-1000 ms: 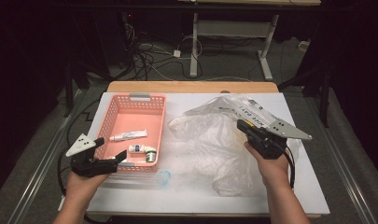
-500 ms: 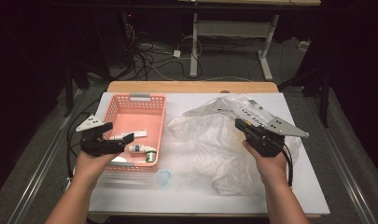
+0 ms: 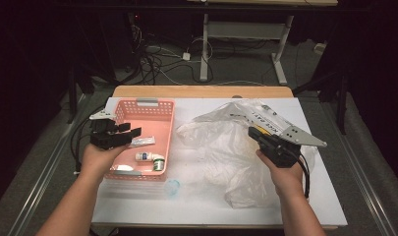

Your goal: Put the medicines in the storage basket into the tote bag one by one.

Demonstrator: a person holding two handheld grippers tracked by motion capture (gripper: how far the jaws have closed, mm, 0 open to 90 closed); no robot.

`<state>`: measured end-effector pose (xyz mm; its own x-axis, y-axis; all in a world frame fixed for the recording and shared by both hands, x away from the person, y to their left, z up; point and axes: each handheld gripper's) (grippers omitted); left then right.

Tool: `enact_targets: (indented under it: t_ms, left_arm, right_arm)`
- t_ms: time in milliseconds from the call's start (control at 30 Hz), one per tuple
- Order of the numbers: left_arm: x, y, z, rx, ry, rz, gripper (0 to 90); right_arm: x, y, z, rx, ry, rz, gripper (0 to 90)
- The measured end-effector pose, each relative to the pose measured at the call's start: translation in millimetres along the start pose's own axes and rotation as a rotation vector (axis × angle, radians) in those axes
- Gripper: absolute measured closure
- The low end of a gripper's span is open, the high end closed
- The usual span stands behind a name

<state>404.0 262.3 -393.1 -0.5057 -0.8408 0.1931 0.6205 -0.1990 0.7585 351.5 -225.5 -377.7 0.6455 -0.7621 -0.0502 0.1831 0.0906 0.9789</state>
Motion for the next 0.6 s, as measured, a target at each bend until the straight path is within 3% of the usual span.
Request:
enact_targets:
  t_ms: [100, 133, 167, 200, 233, 333, 600]
  left_arm:
    - [-0.3, 4.0, -10.3, -0.09, 0.009, 0.042, 62.2]
    - [0.4, 5.3, -14.3, -0.119, 0.023, 0.039, 74.7]
    - [1.6, 6.4, -18.8, -0.148, 0.037, 0.028, 80.3]
    - [2.5, 7.6, -23.8, -0.182, 0.032, 0.018, 80.3]
    - [3.8, 8.8, -29.0, -0.214, 0.034, 0.0, 88.0]
    - [6.0, 12.1, -42.7, -0.275, 0.035, -0.034, 88.2]
    - [5.9, 10.5, -72.6, -0.433, 0.046, -0.035, 88.3]
  right_arm:
    - [0.3, -0.4, 1.1, 0.002, 0.003, 0.003, 90.0]
    - [1.3, -0.4, 1.4, 0.007, 0.003, -0.006, 90.0]
    - [1.9, -0.2, 1.7, 0.009, 0.003, -0.003, 90.0]
    - [1.9, -0.2, 1.7, 0.009, 0.003, -0.003, 90.0]
    - [1.6, 0.3, 1.6, 0.01, 0.005, -0.003, 90.0]
    - [1.6, 0.8, 1.6, 0.01, 0.006, -0.004, 90.0]
    - [1.0, 1.8, 1.2, 0.016, 0.015, 0.002, 90.0]
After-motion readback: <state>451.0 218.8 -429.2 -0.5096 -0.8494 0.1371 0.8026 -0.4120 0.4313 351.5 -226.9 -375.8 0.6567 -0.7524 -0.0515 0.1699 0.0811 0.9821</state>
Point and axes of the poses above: each handheld gripper's, and its own axes: z roughly backward along the jaws, y roughly out of its top, x roughly to its right, and after that the axes turned 1 degree about -z, right-handed
